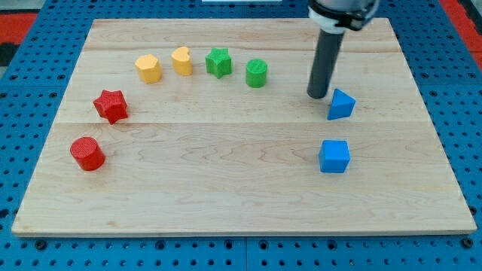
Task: Push the green circle towards the center right
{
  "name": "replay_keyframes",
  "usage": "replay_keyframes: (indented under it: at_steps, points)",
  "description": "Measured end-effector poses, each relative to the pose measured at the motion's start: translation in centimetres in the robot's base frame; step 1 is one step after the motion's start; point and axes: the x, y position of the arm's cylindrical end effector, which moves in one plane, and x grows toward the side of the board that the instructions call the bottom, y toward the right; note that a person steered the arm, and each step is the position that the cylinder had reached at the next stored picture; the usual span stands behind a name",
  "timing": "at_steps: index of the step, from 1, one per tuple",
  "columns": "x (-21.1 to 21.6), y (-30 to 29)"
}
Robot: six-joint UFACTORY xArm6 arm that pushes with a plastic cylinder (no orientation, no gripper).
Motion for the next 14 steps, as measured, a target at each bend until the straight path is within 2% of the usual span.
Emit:
replay_keyframes:
  at_steps: [3, 4, 6, 8, 13, 14]
  points:
    - [0.1, -10.5]
    - [-1.7, -11.4]
    - [-3.1, -8.6]
    - [-5.1, -12.3]
    - [-5.7, 0.9]
    - [-5.0, 1.6]
